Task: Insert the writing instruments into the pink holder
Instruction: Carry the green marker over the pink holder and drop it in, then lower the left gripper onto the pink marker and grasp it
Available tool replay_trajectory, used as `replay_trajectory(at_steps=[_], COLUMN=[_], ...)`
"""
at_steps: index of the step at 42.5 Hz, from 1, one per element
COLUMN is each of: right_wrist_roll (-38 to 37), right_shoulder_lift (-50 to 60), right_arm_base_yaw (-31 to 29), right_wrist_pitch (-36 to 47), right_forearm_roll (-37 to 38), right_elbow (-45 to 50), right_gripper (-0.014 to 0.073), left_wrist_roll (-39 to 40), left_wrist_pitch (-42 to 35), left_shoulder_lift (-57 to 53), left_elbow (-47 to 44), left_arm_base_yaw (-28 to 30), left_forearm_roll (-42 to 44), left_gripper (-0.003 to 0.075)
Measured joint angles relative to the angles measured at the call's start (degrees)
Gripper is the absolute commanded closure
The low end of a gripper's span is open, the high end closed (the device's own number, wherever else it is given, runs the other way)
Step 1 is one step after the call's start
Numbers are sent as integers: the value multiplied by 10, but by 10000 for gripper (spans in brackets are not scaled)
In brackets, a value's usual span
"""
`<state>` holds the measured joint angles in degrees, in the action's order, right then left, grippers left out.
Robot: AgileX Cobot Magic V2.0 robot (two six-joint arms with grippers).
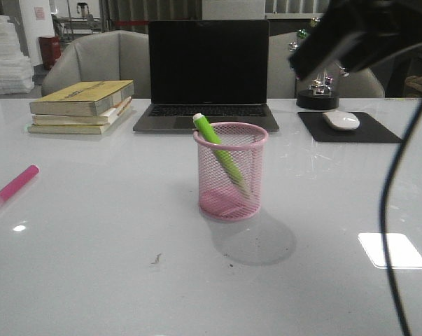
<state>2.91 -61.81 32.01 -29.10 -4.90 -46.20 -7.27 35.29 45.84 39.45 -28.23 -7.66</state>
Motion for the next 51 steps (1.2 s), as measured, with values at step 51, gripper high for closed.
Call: replay_trajectory(at_steps=[51], right_wrist_roll=[0], right_shoulder_lift=[76], right_arm_base_yaw=[0], right_wrist_pitch=[-100], right_forearm_roll=[10], right_elbow=[37], right_gripper=[125], left_wrist_roll=[44], left_wrist_pitch=[111], left_shoulder_lift=[510], left_elbow=[324], left_arm_base_yaw=[201], left_forearm_roll=[94], left_gripper=[246])
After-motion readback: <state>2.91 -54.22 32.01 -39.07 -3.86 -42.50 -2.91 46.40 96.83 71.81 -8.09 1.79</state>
